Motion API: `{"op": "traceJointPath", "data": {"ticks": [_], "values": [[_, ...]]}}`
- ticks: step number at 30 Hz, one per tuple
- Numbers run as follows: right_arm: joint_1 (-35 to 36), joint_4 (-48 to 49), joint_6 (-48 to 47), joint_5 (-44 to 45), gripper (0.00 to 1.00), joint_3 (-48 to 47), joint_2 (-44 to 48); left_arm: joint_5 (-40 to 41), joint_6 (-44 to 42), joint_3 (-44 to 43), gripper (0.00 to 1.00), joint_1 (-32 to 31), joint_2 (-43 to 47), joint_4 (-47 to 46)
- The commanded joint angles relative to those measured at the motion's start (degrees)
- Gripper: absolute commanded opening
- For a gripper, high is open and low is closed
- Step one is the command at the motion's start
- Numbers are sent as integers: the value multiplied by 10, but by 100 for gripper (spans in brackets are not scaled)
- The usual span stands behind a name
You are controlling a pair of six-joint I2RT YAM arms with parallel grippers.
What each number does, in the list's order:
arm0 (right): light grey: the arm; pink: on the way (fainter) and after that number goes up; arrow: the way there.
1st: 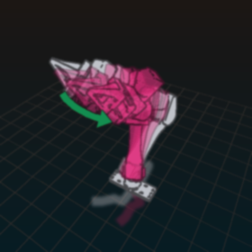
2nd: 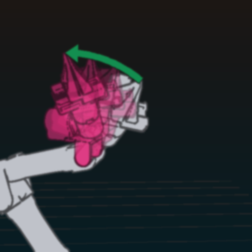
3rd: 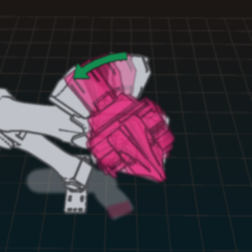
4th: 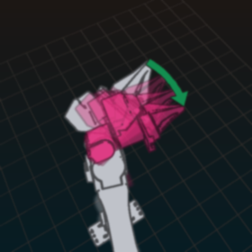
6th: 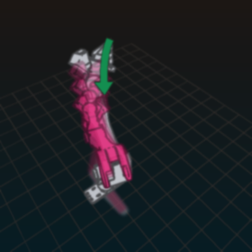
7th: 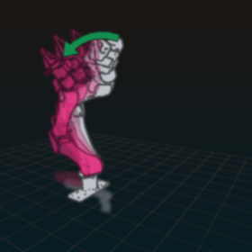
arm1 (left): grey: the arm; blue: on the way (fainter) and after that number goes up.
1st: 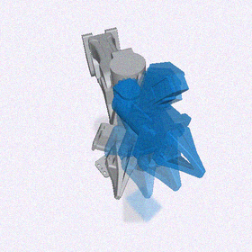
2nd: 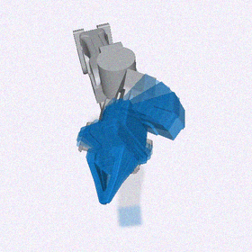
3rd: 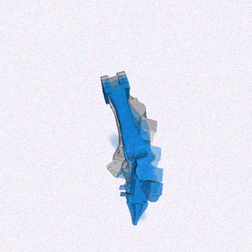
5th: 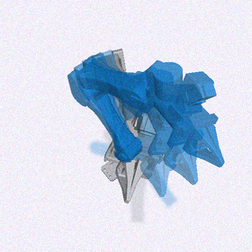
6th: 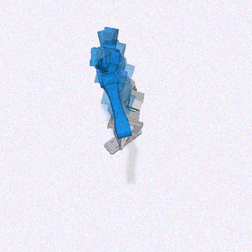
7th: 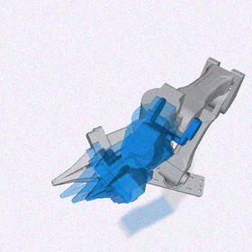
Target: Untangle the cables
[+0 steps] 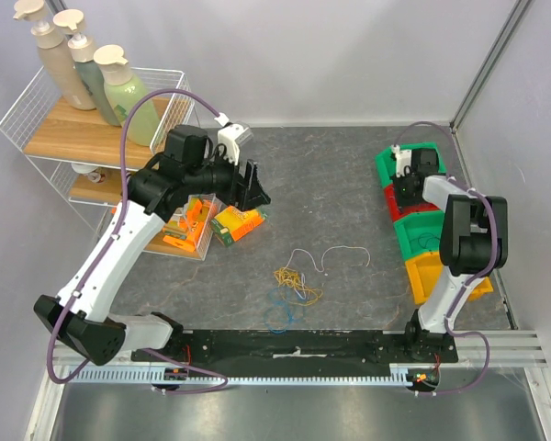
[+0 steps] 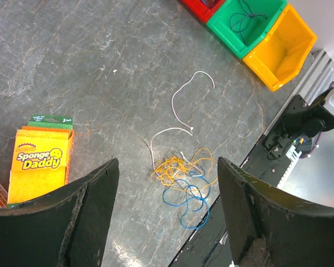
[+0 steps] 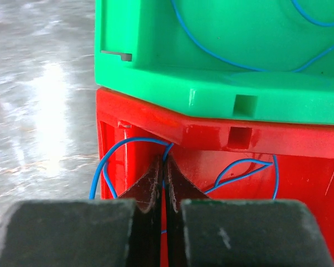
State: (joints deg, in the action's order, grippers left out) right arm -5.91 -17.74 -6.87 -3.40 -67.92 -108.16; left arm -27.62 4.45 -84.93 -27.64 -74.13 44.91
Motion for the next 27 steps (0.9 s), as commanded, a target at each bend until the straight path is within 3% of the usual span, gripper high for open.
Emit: {"op": "traceJointPath", "data": {"ticks": [1, 7, 11, 16, 27], "values": [[30, -60, -55, -80, 2, 44, -12, -22, 4, -1, 77, 9, 20, -11], [42, -56, -53, -65, 0, 62, 21, -24, 3, 10, 77, 13, 30, -18], [32, -49, 13, -43, 0, 46, 59, -24, 5, 17, 77, 13, 38, -21], [21, -56, 120, -23, 0, -14, 101, -33, 14, 26, 77, 11, 47, -37], [17, -55, 209, 27, 0, -134, 175, -20, 7, 49, 77, -21, 78, -41]]}}
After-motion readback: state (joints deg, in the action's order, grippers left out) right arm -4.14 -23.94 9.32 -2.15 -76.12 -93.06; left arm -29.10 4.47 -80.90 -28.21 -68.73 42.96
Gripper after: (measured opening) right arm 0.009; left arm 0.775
